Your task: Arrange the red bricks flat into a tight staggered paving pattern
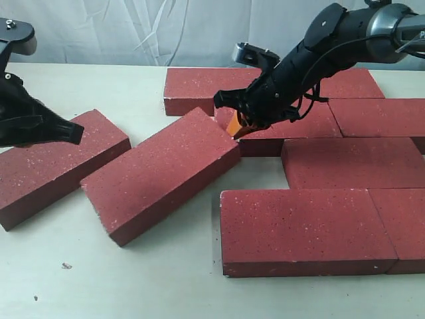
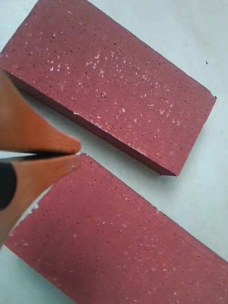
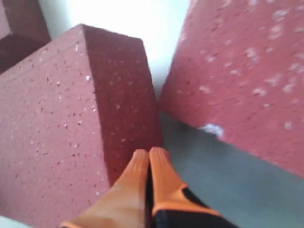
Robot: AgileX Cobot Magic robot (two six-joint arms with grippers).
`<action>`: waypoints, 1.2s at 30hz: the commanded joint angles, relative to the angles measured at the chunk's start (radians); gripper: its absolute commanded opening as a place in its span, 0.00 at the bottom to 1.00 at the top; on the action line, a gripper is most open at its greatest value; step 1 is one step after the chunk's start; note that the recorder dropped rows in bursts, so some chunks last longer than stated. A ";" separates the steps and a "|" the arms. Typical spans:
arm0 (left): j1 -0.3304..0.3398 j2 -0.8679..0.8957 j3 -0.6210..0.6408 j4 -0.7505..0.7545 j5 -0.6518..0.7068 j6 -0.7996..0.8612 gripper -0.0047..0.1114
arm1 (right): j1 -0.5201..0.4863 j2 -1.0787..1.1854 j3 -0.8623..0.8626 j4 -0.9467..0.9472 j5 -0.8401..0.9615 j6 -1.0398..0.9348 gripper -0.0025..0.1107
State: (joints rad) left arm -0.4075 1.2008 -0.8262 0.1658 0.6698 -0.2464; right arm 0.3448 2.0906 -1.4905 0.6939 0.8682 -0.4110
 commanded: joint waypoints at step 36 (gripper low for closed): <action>-0.004 0.234 0.195 -0.679 0.006 0.857 0.04 | 0.214 -0.051 -0.005 -0.081 -0.148 -0.065 0.02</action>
State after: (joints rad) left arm -0.4096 1.4013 -0.6338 -0.5193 0.6935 0.5665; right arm 0.5575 2.0484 -1.4905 0.6336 0.7316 -0.4707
